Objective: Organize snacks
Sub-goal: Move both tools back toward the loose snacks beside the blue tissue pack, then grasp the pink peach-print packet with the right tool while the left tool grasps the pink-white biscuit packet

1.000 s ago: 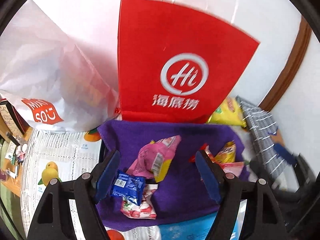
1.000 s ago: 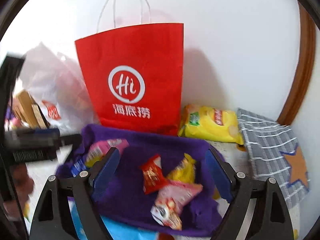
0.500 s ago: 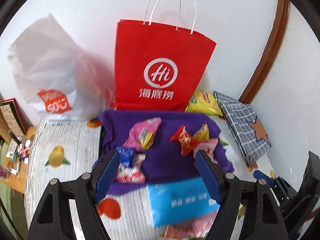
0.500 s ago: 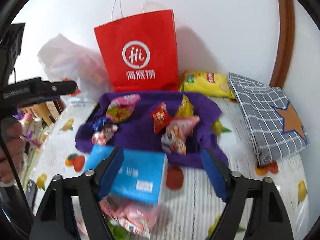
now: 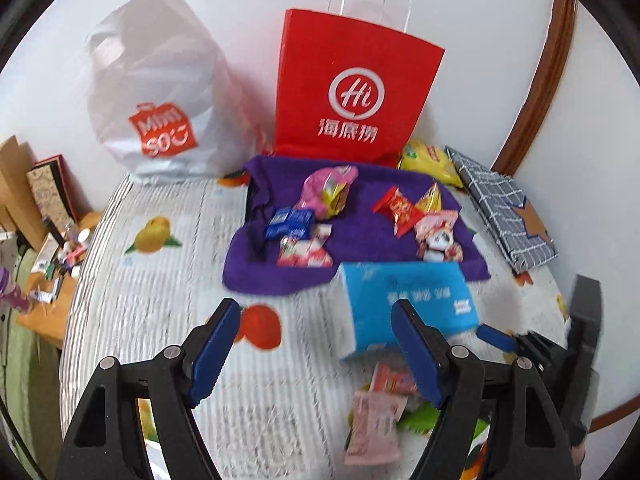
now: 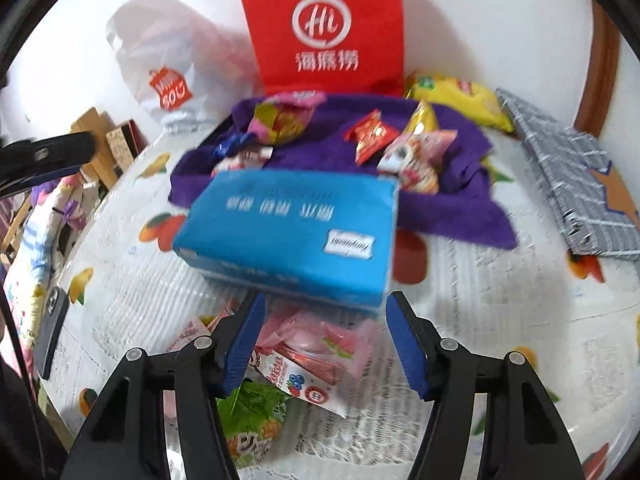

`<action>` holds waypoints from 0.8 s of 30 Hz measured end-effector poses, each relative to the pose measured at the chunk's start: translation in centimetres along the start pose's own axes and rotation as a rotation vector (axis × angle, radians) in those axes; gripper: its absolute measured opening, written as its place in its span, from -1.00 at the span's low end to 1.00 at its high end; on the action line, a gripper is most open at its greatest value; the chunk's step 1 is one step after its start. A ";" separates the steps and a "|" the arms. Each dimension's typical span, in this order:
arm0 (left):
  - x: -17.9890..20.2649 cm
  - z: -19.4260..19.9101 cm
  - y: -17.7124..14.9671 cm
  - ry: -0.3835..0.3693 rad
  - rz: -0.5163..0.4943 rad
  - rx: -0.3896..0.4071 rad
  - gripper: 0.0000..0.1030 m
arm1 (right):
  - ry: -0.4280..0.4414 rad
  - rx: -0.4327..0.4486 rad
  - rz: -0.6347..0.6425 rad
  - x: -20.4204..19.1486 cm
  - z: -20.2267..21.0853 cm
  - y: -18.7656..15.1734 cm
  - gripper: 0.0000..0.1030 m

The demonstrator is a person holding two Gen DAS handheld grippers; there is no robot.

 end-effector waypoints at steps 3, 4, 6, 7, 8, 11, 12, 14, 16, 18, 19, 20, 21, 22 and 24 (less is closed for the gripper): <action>-1.1 0.2 -0.9 0.015 0.006 -0.006 0.48 | -0.005 -0.034 -0.015 0.0 -1.4 -0.6 0.24; -1.5 0.2 -1.1 0.021 0.011 -0.009 0.48 | -0.014 -0.049 -0.011 0.0 -1.9 -0.8 0.25; -1.8 0.0 -1.5 0.027 0.012 -0.015 0.48 | -0.036 -0.052 0.004 0.1 -2.3 -1.2 0.28; -2.0 -0.2 -1.7 0.030 0.010 -0.018 0.48 | -0.046 -0.056 0.009 0.2 -2.4 -1.5 0.28; -2.1 -0.3 -1.9 0.033 0.011 -0.021 0.48 | -0.050 -0.061 0.011 0.4 -2.6 -1.8 0.28; -2.1 -0.9 -2.6 0.022 0.012 -0.038 0.48 | -0.052 -0.070 -0.012 1.5 -2.6 -2.6 0.28; -2.1 -1.1 -2.8 0.019 0.010 -0.041 0.48 | -0.049 -0.070 -0.016 1.7 -2.7 -2.6 0.28; -1.9 -1.6 -3.2 0.014 0.007 -0.044 0.48 | -0.048 -0.062 -0.020 2.3 -2.5 -2.9 0.28; -1.6 -1.9 -3.6 0.006 0.006 -0.053 0.48 | -0.065 -0.060 0.000 2.6 -2.4 -3.3 0.28; -1.4 -2.4 -4.2 0.003 0.002 -0.068 0.48 | -0.071 -0.061 0.026 2.5 -2.2 -3.7 0.28; -1.2 -2.7 -4.5 0.002 -0.005 -0.074 0.48 | -0.071 -0.055 0.036 2.4 -2.0 -3.8 0.18; -1.1 -2.9 -4.8 0.001 -0.011 -0.077 0.48 | -0.063 -0.040 0.041 2.3 -1.8 -3.9 0.07; -1.0 -3.1 -5.1 0.002 -0.017 -0.084 0.48 | -0.063 -0.032 0.043 2.3 -1.7 -3.9 -0.19; -0.9 -3.4 -5.4 0.004 -0.019 -0.091 0.48 | -0.064 -0.025 0.044 2.3 -1.5 -4.0 -0.35; -0.6 -3.8 -6.3 0.006 -0.026 -0.110 0.48 | -0.060 -0.018 0.032 2.5 -1.1 -4.2 -0.35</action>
Point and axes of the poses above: each gripper's, at about its wrist camera, not at the fingertips, and z roughly against the way its jaws point, x to its right, y to its top, the point moved 10 cm from there along -z, roughly the way its jaws point, and after that the axes turned 11 degrees about z, right-handed, at the moved point
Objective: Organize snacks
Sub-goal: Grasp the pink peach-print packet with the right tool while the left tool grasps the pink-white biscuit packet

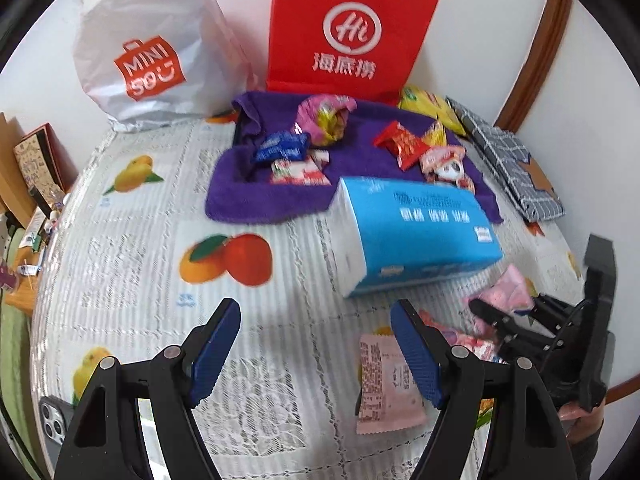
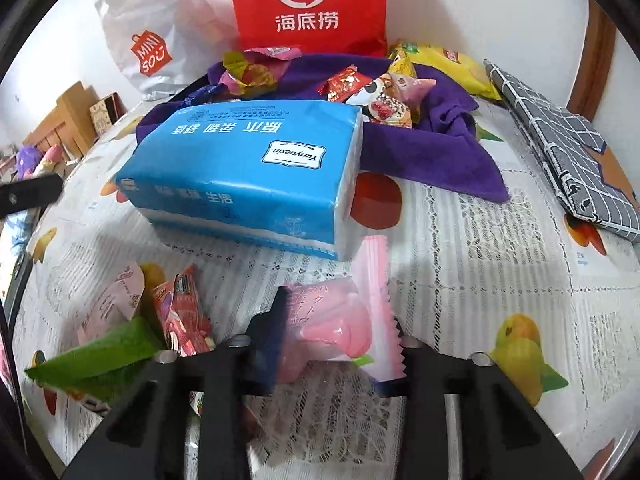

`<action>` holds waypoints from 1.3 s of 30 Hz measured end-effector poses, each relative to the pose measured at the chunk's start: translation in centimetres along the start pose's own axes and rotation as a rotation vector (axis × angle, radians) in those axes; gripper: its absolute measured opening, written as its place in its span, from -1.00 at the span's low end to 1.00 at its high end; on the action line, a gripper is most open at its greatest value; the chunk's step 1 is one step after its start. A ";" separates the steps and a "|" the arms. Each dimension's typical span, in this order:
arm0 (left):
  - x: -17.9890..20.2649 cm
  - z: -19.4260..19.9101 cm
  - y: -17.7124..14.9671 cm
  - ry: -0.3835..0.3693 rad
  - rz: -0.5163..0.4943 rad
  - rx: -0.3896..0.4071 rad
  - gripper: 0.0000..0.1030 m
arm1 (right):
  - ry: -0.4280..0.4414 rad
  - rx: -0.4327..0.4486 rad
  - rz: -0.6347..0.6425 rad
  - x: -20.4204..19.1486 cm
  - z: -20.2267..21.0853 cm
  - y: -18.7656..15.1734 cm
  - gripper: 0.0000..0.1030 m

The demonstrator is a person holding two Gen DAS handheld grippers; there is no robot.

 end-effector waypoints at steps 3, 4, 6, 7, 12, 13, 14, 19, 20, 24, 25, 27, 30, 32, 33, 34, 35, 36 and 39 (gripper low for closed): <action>0.5 -0.7 -1.4 0.003 -0.025 -0.024 0.48 | -0.019 0.031 0.002 0.5 0.7 0.0 -0.35; 0.7 -0.9 -1.9 0.004 -0.035 -0.035 0.48 | -0.031 0.041 0.001 0.8 0.9 -0.1 -0.35; 1.1 -1.5 -2.8 0.006 -0.052 -0.056 0.48 | -0.034 0.054 -0.015 1.3 1.4 -0.2 -0.35; 1.3 -1.8 -3.3 0.005 -0.061 -0.068 0.46 | -0.033 0.063 -0.026 1.6 1.7 -0.2 -0.35; 2.5 -2.8 -5.3 -0.020 -0.096 -0.114 0.40 | -0.055 0.098 -0.046 2.7 3.3 -0.9 -0.35; 2.8 -2.9 -5.7 -0.030 -0.103 -0.124 0.39 | -0.059 0.104 -0.053 3.0 3.6 -1.1 -0.35; 3.2 -3.2 -6.1 -0.039 -0.112 -0.137 0.38 | -0.061 0.107 -0.060 3.1 3.8 -1.3 -0.35; 4.2 -4.1 -7.3 -0.025 -0.150 -0.150 -0.06 | -0.067 0.109 -0.078 3.7 4.3 -2.0 -0.35; 4.3 -4.0 -7.4 -0.003 -0.180 -0.126 -0.21 | -0.068 0.114 -0.080 3.8 4.4 -2.1 -0.35; 3.7 -3.7 -6.9 0.029 -0.226 -0.097 -0.29 | -0.067 0.123 -0.085 4.2 4.6 -2.4 -0.35; 3.1 -3.7 -6.5 0.047 -0.218 -0.089 -0.27 | -0.072 0.124 -0.084 4.4 4.6 -2.4 -0.35; 1.8 -4.0 -5.7 0.092 -0.202 -0.066 -0.24 | -0.083 0.127 -0.078 4.5 4.5 -2.3 -0.35; 0.7 -4.4 -5.1 0.095 -0.172 -0.036 -0.23 | -0.071 0.137 -0.076 4.6 3.9 -2.0 -0.35; 0.6 -4.3 -4.9 0.072 -0.158 0.003 -0.25 | -0.075 0.138 -0.065 4.4 3.4 -1.9 -0.35; 0.6 -4.2 -5.0 0.071 -0.160 0.016 -0.25 | -0.085 0.136 -0.057 4.4 3.2 -1.9 -0.35; 0.6 -4.2 -5.1 0.072 -0.166 0.030 -0.25 | -0.104 0.133 -0.045 4.4 2.9 -1.9 -0.35; 0.6 -4.1 -5.2 0.073 -0.175 0.050 -0.25 | -0.116 0.132 -0.036 4.4 2.8 -1.9 -0.35; 0.7 -4.2 -5.1 0.073 -0.180 0.063 -0.25 | -0.120 0.123 -0.031 4.4 2.6 -2.0 -0.35; 0.8 -4.1 -5.1 0.064 -0.177 0.102 -0.23 | -0.107 0.101 -0.028 4.3 2.1 -2.2 -0.34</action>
Point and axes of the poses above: each gripper's, at about its wrist camera, not at the fingertips, and z roughly against the way its jaws point, x to its right, y to its top, the point moved 10 cm from there along -z, roughly the way its jaws point, and after that the axes turned 11 degrees about z, right-handed, at the moved point
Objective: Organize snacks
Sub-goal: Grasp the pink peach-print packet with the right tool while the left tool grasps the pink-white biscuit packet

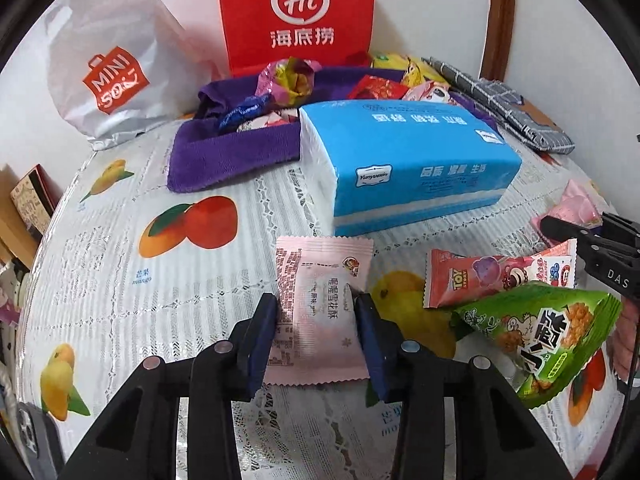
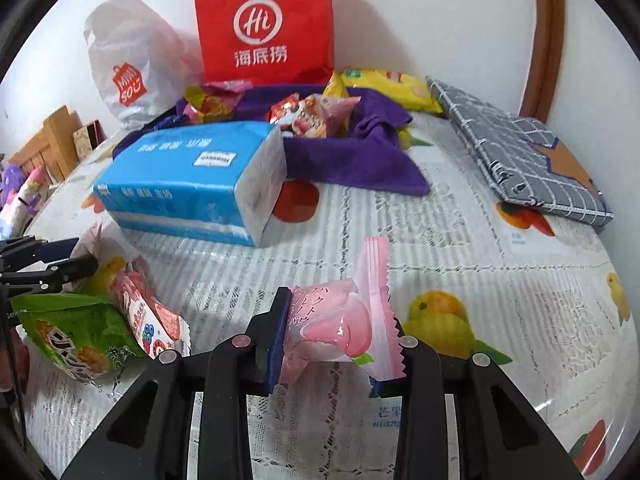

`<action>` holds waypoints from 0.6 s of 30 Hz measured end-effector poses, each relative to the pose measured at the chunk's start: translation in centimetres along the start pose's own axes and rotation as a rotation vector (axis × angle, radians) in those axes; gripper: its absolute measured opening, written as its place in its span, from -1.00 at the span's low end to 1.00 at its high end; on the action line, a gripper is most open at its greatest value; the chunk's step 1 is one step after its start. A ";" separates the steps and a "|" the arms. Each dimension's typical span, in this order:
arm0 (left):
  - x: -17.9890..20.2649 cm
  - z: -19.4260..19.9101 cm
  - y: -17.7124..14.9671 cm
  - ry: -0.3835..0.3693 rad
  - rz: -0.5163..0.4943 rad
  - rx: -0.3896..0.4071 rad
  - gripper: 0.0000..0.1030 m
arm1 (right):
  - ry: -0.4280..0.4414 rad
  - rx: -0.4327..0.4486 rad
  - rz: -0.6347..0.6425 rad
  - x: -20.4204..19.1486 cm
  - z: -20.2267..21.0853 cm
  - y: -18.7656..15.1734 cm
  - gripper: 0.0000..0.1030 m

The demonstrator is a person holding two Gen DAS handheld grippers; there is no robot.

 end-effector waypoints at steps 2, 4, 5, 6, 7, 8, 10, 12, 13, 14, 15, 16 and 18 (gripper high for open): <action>-0.1 -0.1 0.1 -0.004 0.010 0.000 -0.23 | 0.002 -0.012 -0.004 0.1 -0.3 -0.2 -0.34; -0.1 -0.1 0.1 -0.003 0.015 0.000 -0.22 | 0.012 -0.030 -0.014 0.2 -0.7 -0.4 -0.34; -0.1 -0.1 0.2 -0.002 0.014 0.000 -0.22 | 0.021 -0.031 -0.023 0.2 -0.7 -0.4 -0.34; -0.1 -0.1 0.2 -0.001 0.013 0.000 -0.22 | 0.027 -0.029 -0.030 0.2 -0.7 -0.5 -0.34; 0.0 -0.2 0.2 -0.002 0.012 -0.001 -0.22 | 0.031 -0.028 -0.034 0.2 -0.7 -0.5 -0.34; 0.0 -0.2 0.1 -0.002 0.011 -0.001 -0.22 | 0.039 -0.026 -0.040 0.3 -0.7 -0.5 -0.34; 0.0 -0.2 0.1 -0.007 0.013 -0.002 -0.22 | 0.060 -0.018 -0.055 0.3 -0.7 -0.5 -0.35; 0.0 -0.1 0.1 -0.013 0.021 -0.002 -0.22 | 0.075 -0.013 -0.070 0.4 -0.7 -0.5 -0.36; 0.0 -0.1 0.1 -0.014 0.025 -0.001 -0.26 | 0.082 -0.011 -0.077 0.5 -0.6 -0.5 -0.37; 0.0 -0.1 0.1 -0.017 0.027 0.000 -0.27 | 0.088 -0.008 -0.083 0.5 -0.6 -0.5 -0.37; -0.1 -0.1 0.2 -0.021 0.030 0.000 -0.29 | 0.095 -0.006 -0.088 0.6 -0.6 -0.5 -0.38; -0.1 -0.1 0.2 -0.024 0.033 0.001 -0.30 | 0.100 -0.004 -0.089 0.5 -0.6 -0.4 -0.38; -0.2 -0.1 0.3 -0.021 0.035 -0.002 -0.32 | 0.105 0.001 -0.087 0.4 -0.5 -0.3 -0.38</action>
Point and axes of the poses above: each gripper's, at about its wrist camera, not at the fingertips, and z roughly against the way its jaws point, x to its right, y to its top, the point moved 10 cm from there along -z, roughly the way its jaws point, and after that the axes turned 11 degrees about z, right-handed, at the moved point
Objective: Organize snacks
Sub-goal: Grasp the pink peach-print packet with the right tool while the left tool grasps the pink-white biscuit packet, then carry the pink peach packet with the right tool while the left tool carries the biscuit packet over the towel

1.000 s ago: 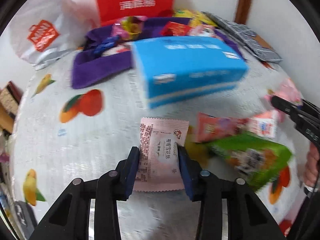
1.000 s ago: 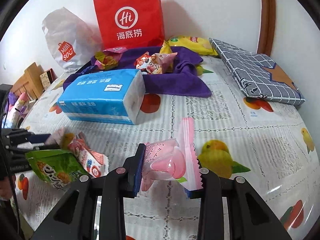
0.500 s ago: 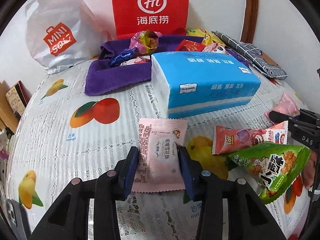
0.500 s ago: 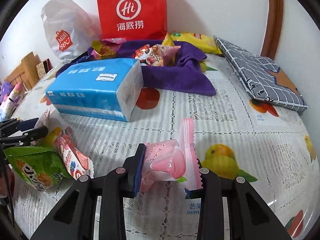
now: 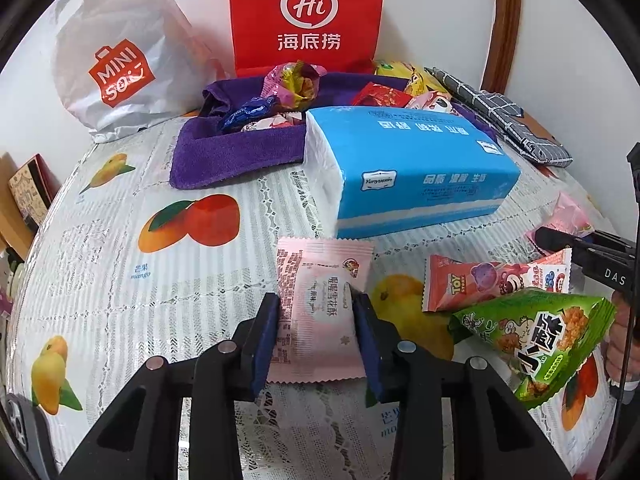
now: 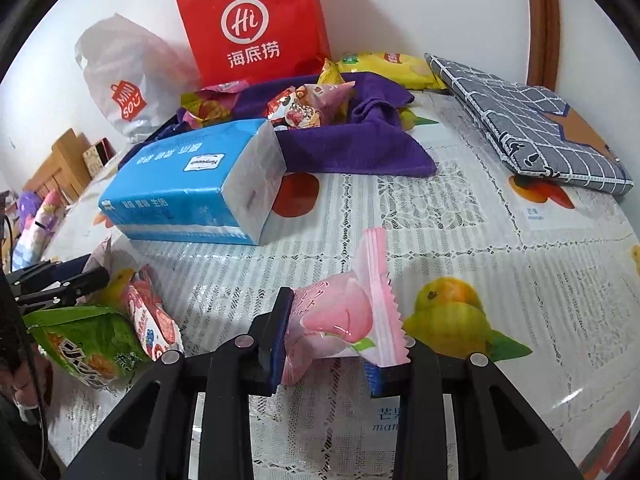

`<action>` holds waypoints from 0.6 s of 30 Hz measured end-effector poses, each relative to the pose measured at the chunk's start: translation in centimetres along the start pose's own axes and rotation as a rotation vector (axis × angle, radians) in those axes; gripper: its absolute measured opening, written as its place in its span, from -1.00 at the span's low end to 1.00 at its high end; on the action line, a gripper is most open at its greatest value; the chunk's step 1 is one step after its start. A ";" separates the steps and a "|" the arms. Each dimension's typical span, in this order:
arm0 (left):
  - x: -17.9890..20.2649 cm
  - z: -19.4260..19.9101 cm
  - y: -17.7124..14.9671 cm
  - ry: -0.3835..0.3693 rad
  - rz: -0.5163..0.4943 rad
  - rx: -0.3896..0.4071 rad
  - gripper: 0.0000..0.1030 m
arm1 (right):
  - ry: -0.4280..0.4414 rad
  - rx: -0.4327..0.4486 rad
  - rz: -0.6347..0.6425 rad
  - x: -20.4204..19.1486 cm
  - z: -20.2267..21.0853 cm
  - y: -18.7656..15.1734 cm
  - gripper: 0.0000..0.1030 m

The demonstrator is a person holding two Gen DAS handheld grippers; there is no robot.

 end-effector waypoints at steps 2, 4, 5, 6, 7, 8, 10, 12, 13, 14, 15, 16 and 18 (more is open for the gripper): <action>0.0 0.3 0.2 0.005 -0.008 -0.013 -0.33 | -0.008 0.004 0.023 -0.3 0.2 0.2 -0.38; -0.2 0.8 0.8 -0.005 -0.003 -0.010 -0.34 | -0.024 0.018 0.050 -0.7 0.9 0.9 -0.38; -0.3 1.4 1.3 -0.014 0.008 -0.002 -0.34 | -0.026 0.027 0.054 -0.8 1.3 1.3 -0.38; -0.3 1.8 1.8 -0.024 0.015 0.005 -0.34 | -0.025 0.041 0.059 -0.9 1.8 2.0 -0.38; -0.2 2.3 2.4 -0.039 0.024 0.011 -0.34 | -0.027 0.049 0.061 -1.0 2.2 2.4 -0.38; -0.2 2.7 2.9 -0.048 0.032 0.016 -0.34 | -0.034 0.063 0.067 -1.1 2.7 3.2 -0.38; -0.1 3.7 4.2 -0.062 0.048 0.036 -0.34 | -0.049 0.087 0.084 -1.3 3.5 4.7 -0.38; -0.1 4.3 5.6 -0.059 0.058 0.060 -0.34 | -0.063 0.110 0.090 -1.4 4.2 6.3 -0.38; -0.1 4.5 6.1 -0.064 0.064 0.070 -0.34 | -0.060 0.124 0.090 -1.7 4.6 7.4 -0.38; -0.1 4.7 6.8 -0.076 0.073 0.079 -0.34 | -0.054 0.135 0.090 -1.8 4.9 8.1 -0.38; -0.1 4.7 7.4 -0.090 0.091 0.083 -0.34 | -0.049 0.150 0.092 -2.0 5.1 8.9 -0.38; -0.2 4.6 7.8 -0.099 0.103 0.090 -0.34 | -0.046 0.168 0.097 -2.1 5.4 9.9 -0.38; -0.5 4.5 8.4 -0.102 0.119 0.112 -0.34 | -0.054 0.184 0.095 -2.2 5.7 11.1 -0.38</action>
Point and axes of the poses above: each gripper's, at about its wrist camera, not at the fingertips, and z roughly against the way its jaws point, x to its right, y to its top, the point moved 10 cm from there along -z, roughly the way its jaws point, and after that the axes turned 11 degrees about z, right-handed, at the moved point
